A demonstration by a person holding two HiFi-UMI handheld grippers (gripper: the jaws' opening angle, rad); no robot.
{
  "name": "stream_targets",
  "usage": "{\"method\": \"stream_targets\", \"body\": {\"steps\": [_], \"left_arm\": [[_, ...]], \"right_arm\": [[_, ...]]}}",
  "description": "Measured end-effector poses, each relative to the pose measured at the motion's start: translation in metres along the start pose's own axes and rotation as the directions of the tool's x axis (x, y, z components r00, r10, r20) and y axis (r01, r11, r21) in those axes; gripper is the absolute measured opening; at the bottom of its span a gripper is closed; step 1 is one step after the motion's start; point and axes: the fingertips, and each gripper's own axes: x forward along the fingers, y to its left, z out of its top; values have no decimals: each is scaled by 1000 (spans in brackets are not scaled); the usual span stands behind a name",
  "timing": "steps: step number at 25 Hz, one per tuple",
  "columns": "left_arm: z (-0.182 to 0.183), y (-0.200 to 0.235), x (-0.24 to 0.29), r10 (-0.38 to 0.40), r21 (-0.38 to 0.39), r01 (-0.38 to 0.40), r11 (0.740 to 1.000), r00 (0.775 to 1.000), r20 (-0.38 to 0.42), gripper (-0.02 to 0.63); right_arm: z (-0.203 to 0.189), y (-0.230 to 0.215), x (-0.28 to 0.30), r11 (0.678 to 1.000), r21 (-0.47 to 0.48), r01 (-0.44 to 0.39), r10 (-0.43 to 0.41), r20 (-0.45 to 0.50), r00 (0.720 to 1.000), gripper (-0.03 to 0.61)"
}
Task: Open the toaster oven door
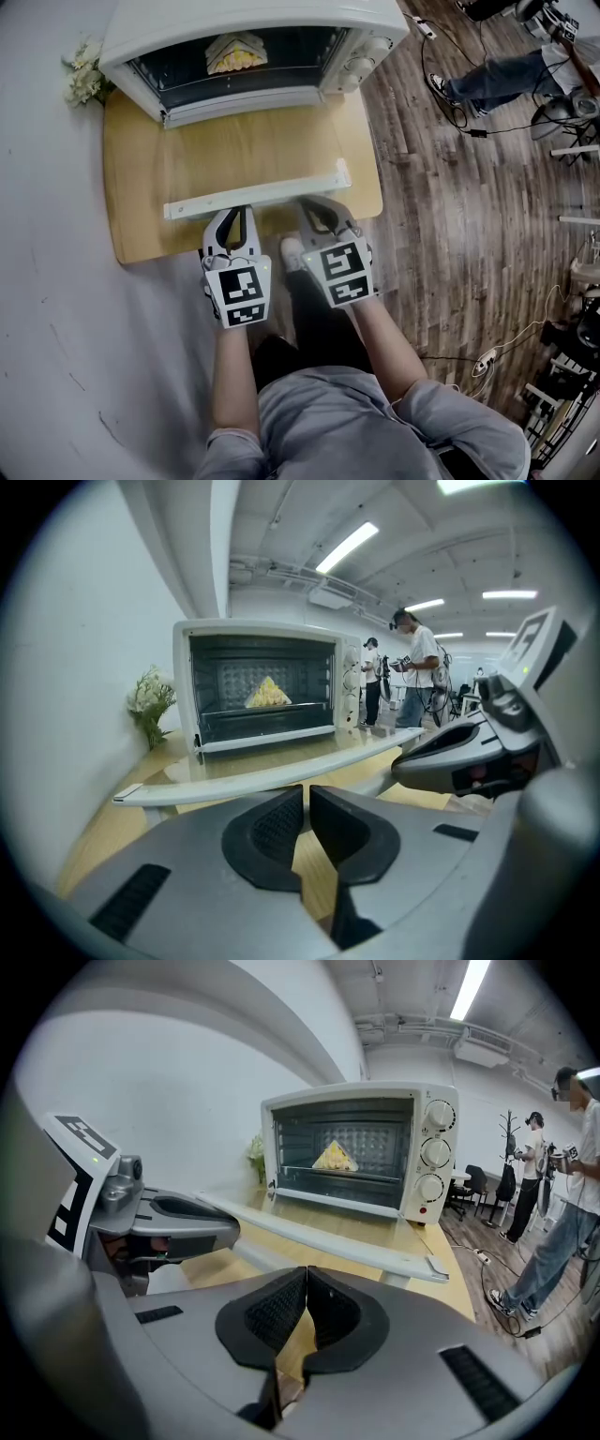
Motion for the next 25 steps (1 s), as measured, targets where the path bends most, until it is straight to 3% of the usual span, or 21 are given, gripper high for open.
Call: {"method": "stream_targets", "body": {"steps": [15,21,25], "left_arm": [[-30,2,11,75,-44,-75,996,997,8,18],[-41,-1,15,100,10,-100,995,995,-30,18],[-41,0,15,98,-7,-99,995,995,-33,18]], "right_arm": [[-28,1,19,998,-39,50,-52,-34,998,2],[-35,1,24,994,-51,101,-103,-46,994,2],[-35,1,24,995,-37,95,-97,-41,994,2]]}}
